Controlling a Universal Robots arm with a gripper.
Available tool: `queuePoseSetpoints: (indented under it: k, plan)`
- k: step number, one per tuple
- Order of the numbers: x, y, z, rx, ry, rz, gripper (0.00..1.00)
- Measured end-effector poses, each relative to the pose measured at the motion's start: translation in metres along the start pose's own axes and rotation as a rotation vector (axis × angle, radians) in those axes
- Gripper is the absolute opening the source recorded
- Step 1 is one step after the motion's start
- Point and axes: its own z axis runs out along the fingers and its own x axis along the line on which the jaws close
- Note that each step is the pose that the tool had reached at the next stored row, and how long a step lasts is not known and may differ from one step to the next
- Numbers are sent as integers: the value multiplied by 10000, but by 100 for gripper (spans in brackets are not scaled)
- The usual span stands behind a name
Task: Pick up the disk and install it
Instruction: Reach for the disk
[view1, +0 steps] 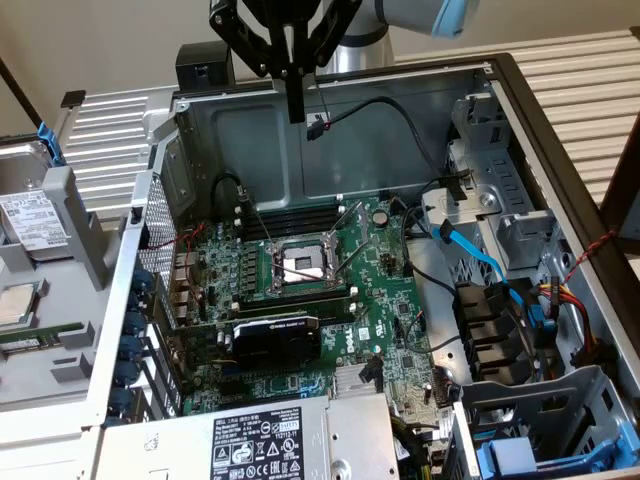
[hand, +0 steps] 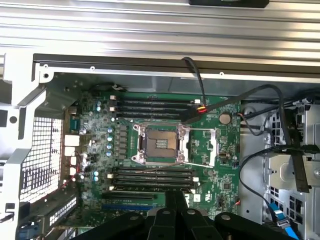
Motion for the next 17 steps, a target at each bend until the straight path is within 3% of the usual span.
queuePoseSetpoints:
  k: [5, 17]
  plan:
    - [97, 3, -3, 3, 4, -20, 11]
    - [599, 18, -12, -13, 6, -63, 11]
